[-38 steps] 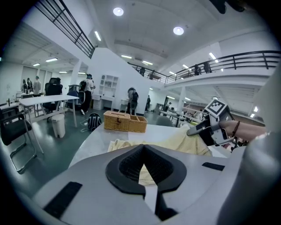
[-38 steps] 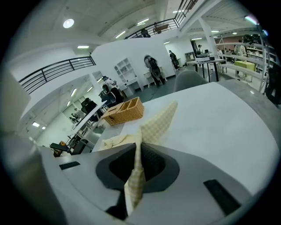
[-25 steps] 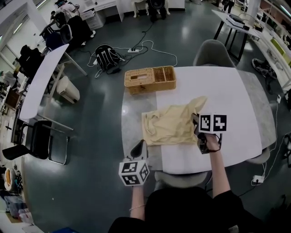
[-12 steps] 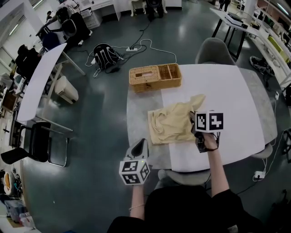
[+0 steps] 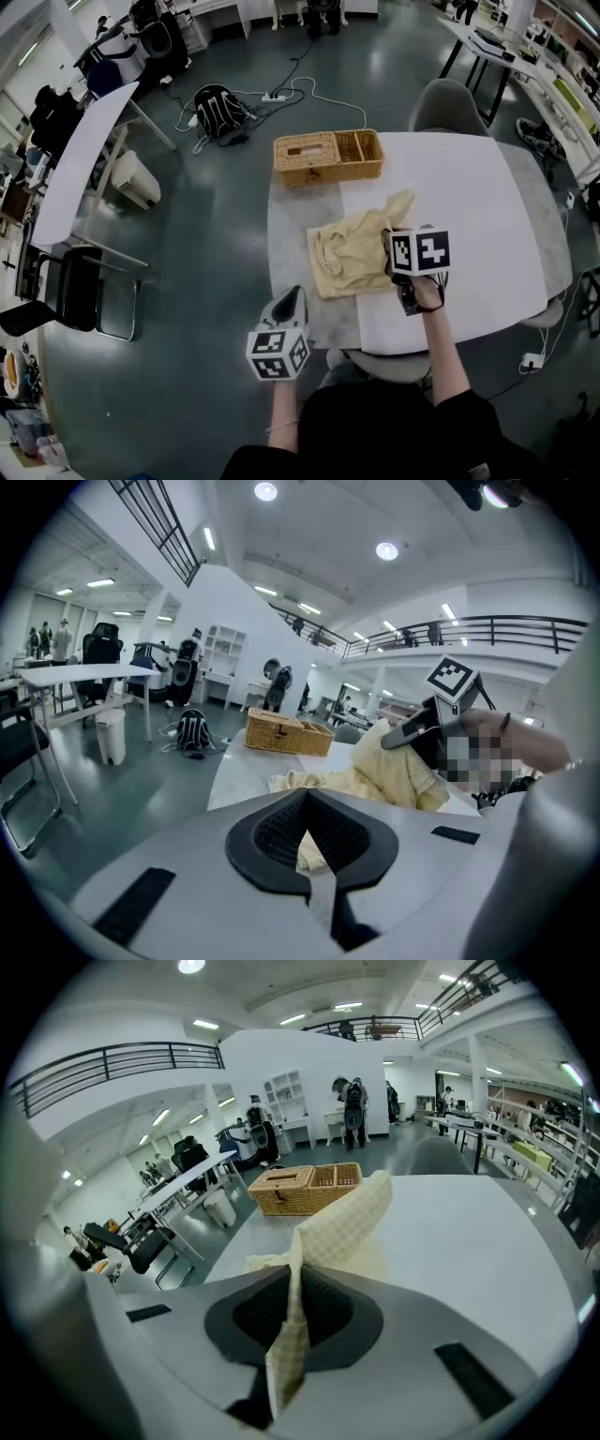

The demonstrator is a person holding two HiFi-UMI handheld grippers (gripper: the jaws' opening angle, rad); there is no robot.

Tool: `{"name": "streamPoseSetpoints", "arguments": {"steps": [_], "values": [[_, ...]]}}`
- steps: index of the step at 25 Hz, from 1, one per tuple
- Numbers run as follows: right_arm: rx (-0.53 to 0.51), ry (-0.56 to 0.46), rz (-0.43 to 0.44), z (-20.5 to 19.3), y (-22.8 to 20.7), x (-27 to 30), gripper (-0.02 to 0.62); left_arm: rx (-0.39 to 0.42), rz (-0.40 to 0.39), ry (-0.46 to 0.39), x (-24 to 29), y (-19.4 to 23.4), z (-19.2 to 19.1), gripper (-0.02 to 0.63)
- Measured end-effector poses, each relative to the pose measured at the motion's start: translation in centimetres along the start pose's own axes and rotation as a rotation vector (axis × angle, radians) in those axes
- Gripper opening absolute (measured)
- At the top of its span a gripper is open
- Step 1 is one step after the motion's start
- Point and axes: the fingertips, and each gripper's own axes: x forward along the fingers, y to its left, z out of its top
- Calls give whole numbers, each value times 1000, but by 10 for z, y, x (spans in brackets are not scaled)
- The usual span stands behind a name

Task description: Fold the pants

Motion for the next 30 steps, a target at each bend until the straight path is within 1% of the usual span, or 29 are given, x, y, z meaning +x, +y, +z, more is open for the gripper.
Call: {"name": "streamPoseSetpoints", "arguments": {"steps": [4, 9, 20, 30], "values": [[-68, 33, -18, -1, 17, 8, 31, -11, 0, 9, 0, 3, -6, 8], [-135, 74, -4, -5, 44, 23, 31, -24, 4, 11, 1, 7, -10, 8], [-175, 128, 36, -16, 87, 59, 31, -54, 32, 13, -8, 22, -17, 8], [-190, 189, 20, -35, 101, 95, 31, -90, 75, 20, -18, 40, -30, 8]]}}
